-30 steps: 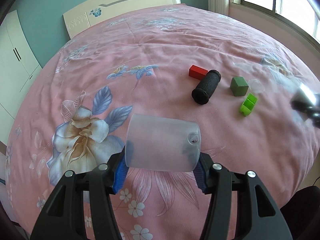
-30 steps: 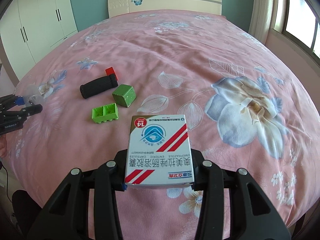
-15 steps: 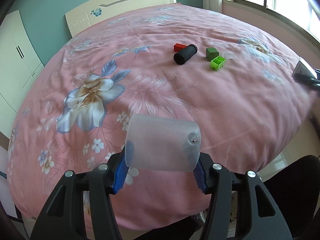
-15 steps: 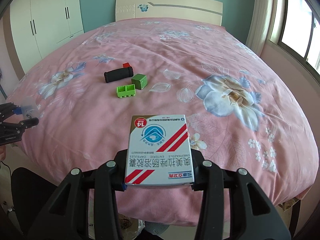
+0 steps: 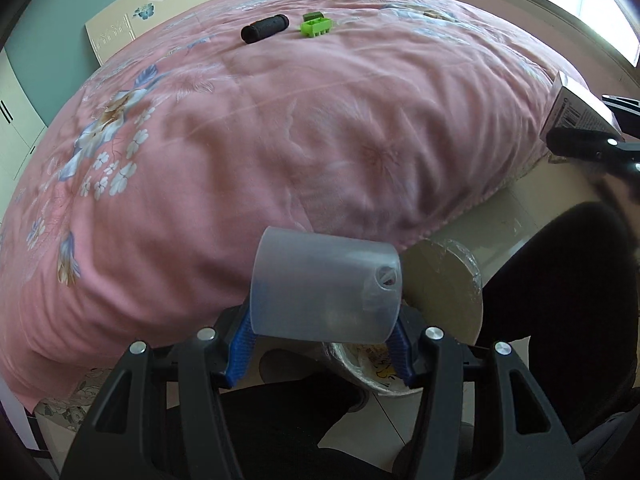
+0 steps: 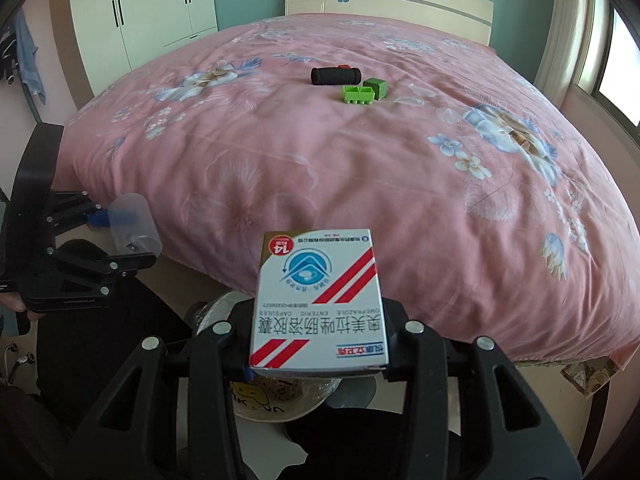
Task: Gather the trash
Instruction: 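Carry the plastic cup with the left gripper while the right carries the medicine box over the bin, then open the right gripper to drop the medicine box into the bin while the left opens too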
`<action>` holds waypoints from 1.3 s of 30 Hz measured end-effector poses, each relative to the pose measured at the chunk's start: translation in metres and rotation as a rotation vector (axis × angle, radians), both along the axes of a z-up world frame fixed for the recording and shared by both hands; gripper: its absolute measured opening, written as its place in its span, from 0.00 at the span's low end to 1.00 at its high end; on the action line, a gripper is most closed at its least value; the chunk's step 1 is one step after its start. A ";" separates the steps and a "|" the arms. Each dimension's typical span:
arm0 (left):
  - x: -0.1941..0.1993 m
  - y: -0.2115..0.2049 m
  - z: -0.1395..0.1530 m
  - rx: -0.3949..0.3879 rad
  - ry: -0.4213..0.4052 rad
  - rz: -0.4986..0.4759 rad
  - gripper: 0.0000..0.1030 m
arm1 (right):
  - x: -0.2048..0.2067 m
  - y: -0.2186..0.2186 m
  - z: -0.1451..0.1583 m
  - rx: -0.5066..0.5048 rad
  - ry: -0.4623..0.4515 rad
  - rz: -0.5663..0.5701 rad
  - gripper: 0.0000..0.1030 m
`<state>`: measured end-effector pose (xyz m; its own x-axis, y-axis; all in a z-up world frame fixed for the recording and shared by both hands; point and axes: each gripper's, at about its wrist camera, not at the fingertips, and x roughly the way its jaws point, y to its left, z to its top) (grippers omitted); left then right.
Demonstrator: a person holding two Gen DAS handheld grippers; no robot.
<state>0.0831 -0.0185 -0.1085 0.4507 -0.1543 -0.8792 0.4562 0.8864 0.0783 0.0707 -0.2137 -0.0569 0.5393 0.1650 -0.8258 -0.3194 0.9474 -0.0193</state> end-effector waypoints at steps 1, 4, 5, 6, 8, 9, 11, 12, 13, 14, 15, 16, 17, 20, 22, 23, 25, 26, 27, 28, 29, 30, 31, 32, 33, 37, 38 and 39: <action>-0.004 -0.003 -0.007 0.006 0.008 -0.005 0.56 | -0.005 0.003 -0.006 -0.005 0.008 0.004 0.42; -0.014 -0.013 -0.026 0.013 0.039 -0.019 0.56 | -0.017 0.011 -0.026 0.004 0.051 0.021 0.42; -0.016 -0.015 -0.032 0.013 0.057 -0.022 0.56 | -0.021 0.013 -0.033 0.007 0.068 0.023 0.42; -0.018 -0.018 -0.038 0.017 0.069 -0.025 0.56 | -0.023 0.016 -0.040 0.015 0.086 0.031 0.42; -0.021 -0.021 -0.051 0.024 0.094 -0.024 0.56 | -0.027 0.022 -0.055 0.008 0.117 0.044 0.42; -0.022 -0.023 -0.057 0.024 0.108 -0.022 0.56 | -0.028 0.024 -0.061 0.013 0.129 0.050 0.42; -0.023 -0.025 -0.068 0.027 0.133 -0.021 0.56 | -0.029 0.029 -0.072 0.013 0.158 0.069 0.42; -0.023 -0.026 -0.074 0.030 0.144 -0.017 0.56 | -0.028 0.030 -0.077 0.009 0.166 0.069 0.42; -0.023 -0.027 -0.079 0.032 0.158 -0.015 0.56 | -0.028 0.031 -0.082 0.016 0.176 0.066 0.42; -0.024 -0.026 -0.085 0.031 0.171 -0.013 0.56 | -0.026 0.032 -0.088 0.021 0.194 0.074 0.42; -0.023 -0.027 -0.089 0.030 0.182 -0.011 0.56 | -0.026 0.034 -0.094 0.022 0.210 0.076 0.42; -0.022 -0.028 -0.094 0.032 0.192 -0.010 0.56 | -0.025 0.035 -0.099 0.023 0.220 0.074 0.42; -0.019 -0.028 -0.098 0.032 0.204 -0.006 0.56 | -0.024 0.038 -0.104 0.025 0.232 0.085 0.42; -0.014 -0.029 -0.111 0.032 0.236 0.004 0.56 | -0.021 0.044 -0.117 0.018 0.262 0.094 0.42; -0.013 -0.031 -0.119 0.037 0.254 0.003 0.56 | -0.018 0.048 -0.126 0.012 0.281 0.105 0.42; -0.013 -0.032 -0.123 0.038 0.264 0.001 0.56 | -0.017 0.050 -0.131 0.004 0.291 0.104 0.42; -0.010 -0.033 -0.132 0.042 0.287 -0.001 0.56 | -0.014 0.054 -0.140 0.002 0.310 0.116 0.42; -0.009 -0.034 -0.135 0.042 0.298 -0.001 0.56 | -0.012 0.055 -0.144 -0.001 0.319 0.115 0.42; -0.008 -0.036 -0.139 0.039 0.305 0.000 0.56 | -0.011 0.057 -0.149 -0.008 0.330 0.117 0.42; -0.007 -0.037 -0.143 0.039 0.317 -0.002 0.56 | -0.010 0.059 -0.153 -0.010 0.337 0.120 0.42; -0.007 -0.039 -0.147 0.038 0.327 -0.006 0.56 | -0.009 0.061 -0.156 -0.008 0.344 0.120 0.42; -0.004 -0.041 -0.152 0.036 0.334 -0.008 0.56 | -0.008 0.063 -0.158 -0.005 0.349 0.123 0.42; -0.003 -0.042 -0.155 0.034 0.343 -0.007 0.56 | -0.005 0.065 -0.160 -0.003 0.356 0.128 0.42; -0.002 -0.042 -0.159 0.030 0.354 -0.003 0.56 | -0.003 0.067 -0.163 -0.005 0.363 0.130 0.42; -0.001 -0.043 -0.162 0.024 0.364 -0.002 0.56 | -0.002 0.068 -0.166 -0.008 0.367 0.128 0.42; 0.007 -0.041 -0.173 0.022 0.388 0.013 0.56 | 0.003 0.074 -0.178 -0.016 0.389 0.136 0.42; 0.008 -0.040 -0.176 0.020 0.397 0.020 0.56 | 0.004 0.075 -0.180 -0.023 0.395 0.137 0.42; 0.009 -0.040 -0.179 0.018 0.405 0.023 0.56 | 0.004 0.076 -0.182 -0.024 0.402 0.141 0.42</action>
<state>0.0918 -0.0589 -0.2874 0.0703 -0.1313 -0.9889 0.4337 0.8967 -0.0882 0.0746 -0.1375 -0.2394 0.1470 0.1922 -0.9703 -0.4323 0.8948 0.1118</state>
